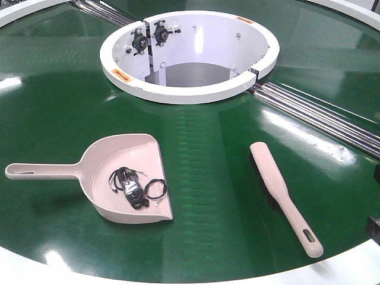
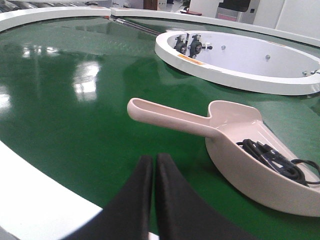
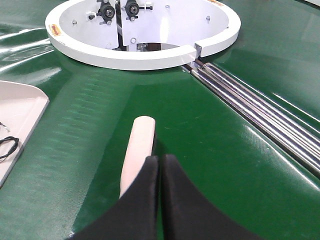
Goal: Clean and inspect green conveyor with broom and dustpan
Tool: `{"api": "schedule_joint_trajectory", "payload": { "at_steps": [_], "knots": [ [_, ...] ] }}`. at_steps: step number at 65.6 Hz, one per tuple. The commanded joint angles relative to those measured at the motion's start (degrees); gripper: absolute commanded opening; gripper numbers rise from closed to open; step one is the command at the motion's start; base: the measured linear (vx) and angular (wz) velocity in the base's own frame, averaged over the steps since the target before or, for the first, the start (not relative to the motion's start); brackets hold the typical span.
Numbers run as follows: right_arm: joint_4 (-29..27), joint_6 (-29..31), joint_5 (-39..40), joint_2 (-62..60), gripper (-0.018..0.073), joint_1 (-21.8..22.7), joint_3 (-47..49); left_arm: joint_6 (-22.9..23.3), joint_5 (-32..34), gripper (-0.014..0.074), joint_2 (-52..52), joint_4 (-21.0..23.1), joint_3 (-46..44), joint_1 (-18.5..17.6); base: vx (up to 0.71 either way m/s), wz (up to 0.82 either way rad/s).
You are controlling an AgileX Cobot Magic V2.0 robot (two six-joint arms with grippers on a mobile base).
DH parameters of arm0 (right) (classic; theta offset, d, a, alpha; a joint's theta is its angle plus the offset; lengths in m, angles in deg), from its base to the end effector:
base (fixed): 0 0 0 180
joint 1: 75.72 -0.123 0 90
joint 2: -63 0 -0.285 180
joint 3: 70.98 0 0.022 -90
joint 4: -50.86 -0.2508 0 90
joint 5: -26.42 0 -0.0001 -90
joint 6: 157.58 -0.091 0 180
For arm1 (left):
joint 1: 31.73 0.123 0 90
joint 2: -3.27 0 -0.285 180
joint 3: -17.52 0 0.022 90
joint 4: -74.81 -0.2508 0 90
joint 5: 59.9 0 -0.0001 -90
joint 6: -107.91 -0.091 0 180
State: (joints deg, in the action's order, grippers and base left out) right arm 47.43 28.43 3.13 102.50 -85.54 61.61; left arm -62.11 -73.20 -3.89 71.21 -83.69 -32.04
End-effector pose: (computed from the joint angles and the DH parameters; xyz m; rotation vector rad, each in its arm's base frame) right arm 0.1127 0.0217 0.3083 -0.2282 1.9104 0.1043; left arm 0.0556 0.0010 0.1835 -0.1038 1.7292 -0.0747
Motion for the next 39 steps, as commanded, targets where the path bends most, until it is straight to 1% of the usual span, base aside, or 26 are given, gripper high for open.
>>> {"api": "schedule_joint_trajectory", "payload": {
  "at_steps": [1, 7, 15, 20, 27, 39],
  "knots": [
    [0.38, 0.26, 4.04, 0.12, -0.0008, 0.24, 1.55, 0.16, 4.40, -0.0006, 0.87, 0.52, 1.07, 0.05, 0.00, 0.00],
    [0.91, 1.32, 3.89, -1.06, -0.0008, 1.63, 1.55, 0.16, 4.35, -0.0006, 0.86, 0.52, 1.07, 0.05, 0.00, 0.00],
    [0.41, 1.58, 2.56, -4.20, -0.0008, 6.85, 1.50, 0.16, 4.35, -0.0006, 0.86, 0.52, 1.07, 0.05, 0.00, 0.00],
    [0.64, 1.58, 3.03, -6.78, -0.0008, 9.01, 0.77, 0.16, 4.35, -0.0006, 0.86, 0.52, 1.07, 0.05, 0.00, 0.00],
    [1.08, 1.58, 6.69, -11.27, -0.0008, 8.82, -4.09, 0.16, 4.35, -0.0006, 0.86, 0.52, 1.07, 0.05, 0.00, 0.00],
    [1.08, 1.58, 14.01, -21.09, -0.0008, 8.82, -17.79, 0.16, 4.30, -0.0006, 0.86, 0.52, 1.07, 0.05, 0.00, 0.00]
  ]
}}
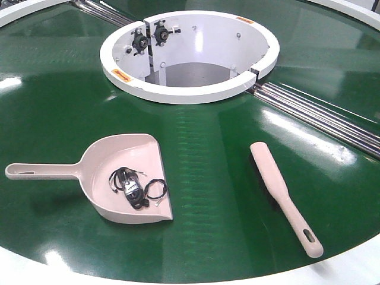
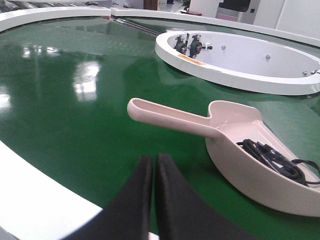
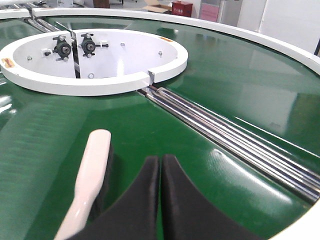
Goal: Clean and inspect green conveyor with broom and dustpan
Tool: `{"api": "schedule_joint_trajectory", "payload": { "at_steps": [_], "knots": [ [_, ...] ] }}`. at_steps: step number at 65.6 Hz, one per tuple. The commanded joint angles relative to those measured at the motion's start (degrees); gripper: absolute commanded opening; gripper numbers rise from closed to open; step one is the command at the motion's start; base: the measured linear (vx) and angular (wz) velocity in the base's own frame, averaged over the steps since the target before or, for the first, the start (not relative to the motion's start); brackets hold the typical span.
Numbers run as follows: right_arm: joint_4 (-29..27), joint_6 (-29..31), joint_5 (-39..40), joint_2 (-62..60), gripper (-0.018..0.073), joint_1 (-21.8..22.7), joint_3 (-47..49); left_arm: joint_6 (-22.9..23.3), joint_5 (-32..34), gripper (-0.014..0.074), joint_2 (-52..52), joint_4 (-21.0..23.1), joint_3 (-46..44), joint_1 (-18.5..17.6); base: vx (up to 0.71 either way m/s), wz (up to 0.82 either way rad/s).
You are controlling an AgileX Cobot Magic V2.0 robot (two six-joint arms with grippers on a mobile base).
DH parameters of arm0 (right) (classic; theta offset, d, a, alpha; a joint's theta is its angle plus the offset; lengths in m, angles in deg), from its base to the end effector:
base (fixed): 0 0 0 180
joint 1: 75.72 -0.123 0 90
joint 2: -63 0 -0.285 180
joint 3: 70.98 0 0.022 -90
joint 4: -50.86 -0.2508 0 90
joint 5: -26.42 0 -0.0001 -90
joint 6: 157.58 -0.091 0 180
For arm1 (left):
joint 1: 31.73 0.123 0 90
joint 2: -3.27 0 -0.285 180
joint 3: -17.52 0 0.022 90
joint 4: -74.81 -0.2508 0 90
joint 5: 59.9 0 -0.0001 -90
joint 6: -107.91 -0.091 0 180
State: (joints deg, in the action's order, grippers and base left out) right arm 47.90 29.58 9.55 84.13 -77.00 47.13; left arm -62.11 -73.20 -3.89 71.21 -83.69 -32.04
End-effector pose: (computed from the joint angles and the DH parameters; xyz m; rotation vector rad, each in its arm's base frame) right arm 0.0700 0.0029 0.2624 -0.0962 1.7404 -0.0259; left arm 0.0556 0.0010 0.1835 -0.1038 1.7292 -0.0747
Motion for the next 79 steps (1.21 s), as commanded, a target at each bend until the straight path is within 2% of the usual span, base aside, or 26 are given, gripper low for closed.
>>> {"api": "schedule_joint_trajectory", "payload": {
  "at_steps": [1, 14, 16, 22, 37, 79],
  "knots": [
    [0.62, 0.44, 7.98, -3.81, -0.0008, 0.27, -4.30, 0.16, 4.30, -0.0006, 0.86, 0.52, 1.07, 0.05, 0.00, 0.00],
    [0.44, 0.44, 10.21, -14.91, -0.0008, 0.33, -18.24, 0.16, 4.25, -0.0006, 0.86, 0.52, 1.07, 0.05, 0.00, 0.00],
    [0.22, 0.44, 7.61, -14.59, -0.0008, 0.33, -17.75, 0.16, 4.18, -0.0006, 0.85, 0.47, 1.01, 0.05, 0.00, 0.00],
    [0.22, 0.48, 7.20, -14.60, -0.0008, 0.33, -17.95, 0.16, 4.03, -0.0006, 0.85, 0.48, 1.01, 0.05, 0.00, 0.00],
    [0.09, 0.55, 10.53, -14.60, -0.0008, 0.33, -17.95, 0.16, 4.03, -0.0006, 0.85, 0.48, 1.01, 0.05, 0.00, 0.00],
    [0.09, 0.55, 10.53, -14.60, -0.0008, 0.33, -17.95, 0.16, 4.03, -0.0006, 0.85, 0.48, 1.01, 0.05, 0.00, 0.00]
  ]
}}
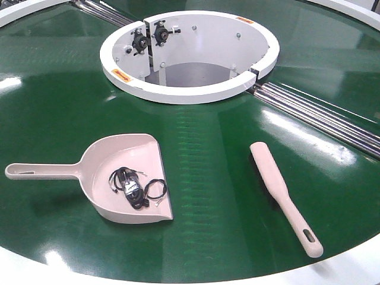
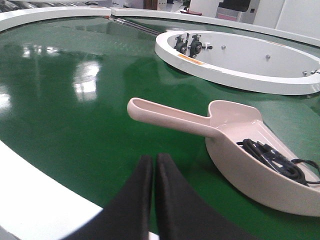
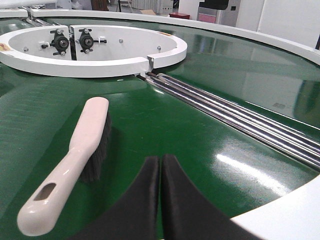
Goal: Clean and inspect green conveyor with broom and dustpan
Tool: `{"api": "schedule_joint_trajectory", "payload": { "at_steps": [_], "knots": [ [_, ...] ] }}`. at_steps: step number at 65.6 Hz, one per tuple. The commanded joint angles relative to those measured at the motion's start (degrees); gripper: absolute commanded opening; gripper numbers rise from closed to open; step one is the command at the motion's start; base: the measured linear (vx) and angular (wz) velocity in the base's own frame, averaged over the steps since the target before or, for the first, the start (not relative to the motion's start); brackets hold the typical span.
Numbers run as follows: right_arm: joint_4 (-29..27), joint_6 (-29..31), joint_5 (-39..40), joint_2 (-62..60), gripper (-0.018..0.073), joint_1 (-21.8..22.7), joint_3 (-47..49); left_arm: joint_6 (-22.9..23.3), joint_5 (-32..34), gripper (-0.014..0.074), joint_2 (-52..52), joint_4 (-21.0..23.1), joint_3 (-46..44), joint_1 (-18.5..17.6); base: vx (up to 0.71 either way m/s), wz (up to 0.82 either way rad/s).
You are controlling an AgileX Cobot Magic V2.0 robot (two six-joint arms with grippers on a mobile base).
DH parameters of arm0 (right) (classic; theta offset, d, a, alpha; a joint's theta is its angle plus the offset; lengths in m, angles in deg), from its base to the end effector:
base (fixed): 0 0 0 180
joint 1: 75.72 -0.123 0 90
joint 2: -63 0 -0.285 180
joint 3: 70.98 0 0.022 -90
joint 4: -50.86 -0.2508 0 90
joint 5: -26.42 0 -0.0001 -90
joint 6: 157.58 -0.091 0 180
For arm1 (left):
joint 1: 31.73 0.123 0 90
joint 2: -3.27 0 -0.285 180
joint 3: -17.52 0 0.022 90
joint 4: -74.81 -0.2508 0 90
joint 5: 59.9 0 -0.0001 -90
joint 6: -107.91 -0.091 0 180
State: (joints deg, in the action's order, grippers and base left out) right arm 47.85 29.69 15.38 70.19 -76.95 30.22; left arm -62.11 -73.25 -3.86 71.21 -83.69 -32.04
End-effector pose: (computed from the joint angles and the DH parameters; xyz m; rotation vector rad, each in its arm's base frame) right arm 0.0562 0.0021 0.1869 -0.0894 1.6910 -0.0318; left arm 0.0556 0.0010 0.1834 -0.1039 1.7296 -0.0747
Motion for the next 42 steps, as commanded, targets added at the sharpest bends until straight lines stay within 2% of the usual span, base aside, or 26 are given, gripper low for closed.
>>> {"api": "schedule_joint_trajectory", "payload": {
  "at_steps": [1, 42],
  "knots": [
    [0.14, 0.44, 4.70, -0.66, -0.0008, 0.29, -1.04, 0.16, 4.08, -0.0006, 0.82, 0.48, 1.01, 0.05, 0.00, 0.00],
    [0.14, 0.44, 4.70, -0.66, -0.0008, 0.29, -1.04, 0.16, 4.08, -0.0006, 0.82, 0.48, 1.01, 0.05, 0.00, 0.00]
  ]
}}
